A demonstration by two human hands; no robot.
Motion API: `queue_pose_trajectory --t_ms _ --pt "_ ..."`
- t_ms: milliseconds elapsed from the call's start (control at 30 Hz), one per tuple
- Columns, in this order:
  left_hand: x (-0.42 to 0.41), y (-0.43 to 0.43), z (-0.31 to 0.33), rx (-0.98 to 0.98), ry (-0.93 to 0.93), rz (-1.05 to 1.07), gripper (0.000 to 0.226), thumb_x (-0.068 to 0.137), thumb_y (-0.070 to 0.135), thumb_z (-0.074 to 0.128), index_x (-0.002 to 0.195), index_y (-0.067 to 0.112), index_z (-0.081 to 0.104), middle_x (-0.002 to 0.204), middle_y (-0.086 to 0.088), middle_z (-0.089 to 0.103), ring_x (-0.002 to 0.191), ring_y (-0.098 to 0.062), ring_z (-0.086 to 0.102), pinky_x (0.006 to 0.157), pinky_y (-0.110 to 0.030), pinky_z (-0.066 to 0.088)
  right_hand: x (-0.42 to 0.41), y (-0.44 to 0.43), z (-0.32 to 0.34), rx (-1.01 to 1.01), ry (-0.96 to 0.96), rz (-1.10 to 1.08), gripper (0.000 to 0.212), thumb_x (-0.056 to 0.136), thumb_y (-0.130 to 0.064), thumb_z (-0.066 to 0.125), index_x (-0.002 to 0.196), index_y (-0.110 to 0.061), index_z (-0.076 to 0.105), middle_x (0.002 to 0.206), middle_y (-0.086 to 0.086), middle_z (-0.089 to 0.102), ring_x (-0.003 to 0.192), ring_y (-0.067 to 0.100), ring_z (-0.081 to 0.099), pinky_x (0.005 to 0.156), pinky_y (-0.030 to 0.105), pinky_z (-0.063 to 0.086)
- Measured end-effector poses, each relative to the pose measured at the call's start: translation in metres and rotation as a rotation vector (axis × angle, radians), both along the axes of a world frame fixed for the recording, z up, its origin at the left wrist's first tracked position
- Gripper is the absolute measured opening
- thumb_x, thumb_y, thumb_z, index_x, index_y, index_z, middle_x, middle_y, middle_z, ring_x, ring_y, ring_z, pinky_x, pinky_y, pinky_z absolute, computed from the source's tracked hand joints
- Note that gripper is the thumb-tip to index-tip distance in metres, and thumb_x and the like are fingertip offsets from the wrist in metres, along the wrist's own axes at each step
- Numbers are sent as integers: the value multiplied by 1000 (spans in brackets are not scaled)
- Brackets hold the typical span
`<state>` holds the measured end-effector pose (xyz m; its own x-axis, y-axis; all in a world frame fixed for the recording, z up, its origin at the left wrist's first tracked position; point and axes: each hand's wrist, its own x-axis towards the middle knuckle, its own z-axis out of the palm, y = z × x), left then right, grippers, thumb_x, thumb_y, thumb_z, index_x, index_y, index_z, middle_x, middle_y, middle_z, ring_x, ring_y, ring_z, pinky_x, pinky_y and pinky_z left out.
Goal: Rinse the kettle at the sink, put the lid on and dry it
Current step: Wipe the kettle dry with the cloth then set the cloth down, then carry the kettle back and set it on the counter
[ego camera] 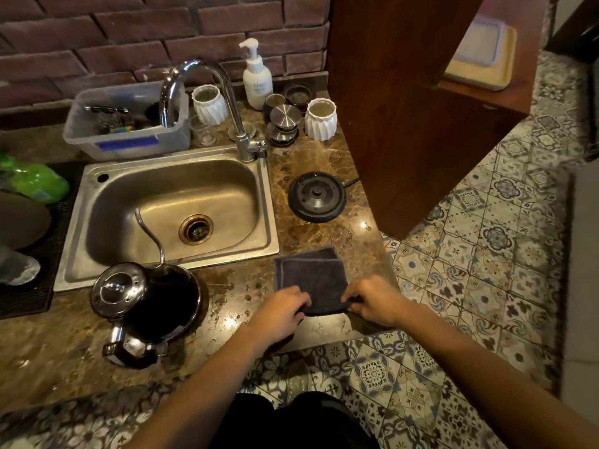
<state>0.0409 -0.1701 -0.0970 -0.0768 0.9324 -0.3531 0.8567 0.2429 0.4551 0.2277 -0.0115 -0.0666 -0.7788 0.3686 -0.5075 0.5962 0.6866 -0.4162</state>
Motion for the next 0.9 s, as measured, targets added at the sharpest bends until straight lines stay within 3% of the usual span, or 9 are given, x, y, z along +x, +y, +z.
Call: queue_pose_trajectory --t_ms 100,300,500,667,733,833,900 --pt "9 -12 -13 28 4 5 31 97 17 63 128 20 63 124 -2 59 118 -22 54 101 -32 45 15 -12 -12 23 11 39 33 91 -20 65 123 -20 72 128 0 68 118 19 61 103 30 45" --pt "11 -32 -20 93 7 -17 46 97 20 63 142 17 57 133 0 54 123 -21 50 107 -30 42 27 -33 -22 84 22 28 54 91 -48 62 134 -17 65 135 0 53 124 19 49 105 31 42" --pt "12 -48 -13 127 -64 30 48 99 26 60 145 15 55 147 1 54 132 -20 52 110 -32 43 10 -58 -23 162 110 -190 47 92 -45 62 127 -15 69 132 2 61 121 20 54 100 31 45" --pt "-11 -66 18 257 -166 179 44 99 29 63 141 17 60 141 0 64 129 -17 58 110 -35 45 -29 -99 -13 62 309 -341 41 93 -31 69 128 -10 68 129 8 67 120 23 61 102 34 48" --pt "-28 -85 39 345 -234 294 42 98 24 66 140 17 62 140 1 64 129 -13 58 111 -31 44 -53 -122 -6 -12 386 -384 40 94 -31 68 129 -12 67 126 4 68 114 16 64 97 28 50" --pt "-56 -123 74 528 -326 469 37 96 22 70 134 20 67 133 5 68 121 -2 60 104 -21 48 -92 -161 6 -171 521 -489 35 95 -32 68 126 -16 70 113 -10 67 97 -13 61 83 1 43" --pt "-78 -152 95 632 -401 611 36 95 29 70 130 22 70 129 8 71 117 -4 66 99 -22 52 -122 -192 13 -315 567 -563 31 95 -35 67 122 -20 72 107 -17 68 94 -23 60 79 -1 42"
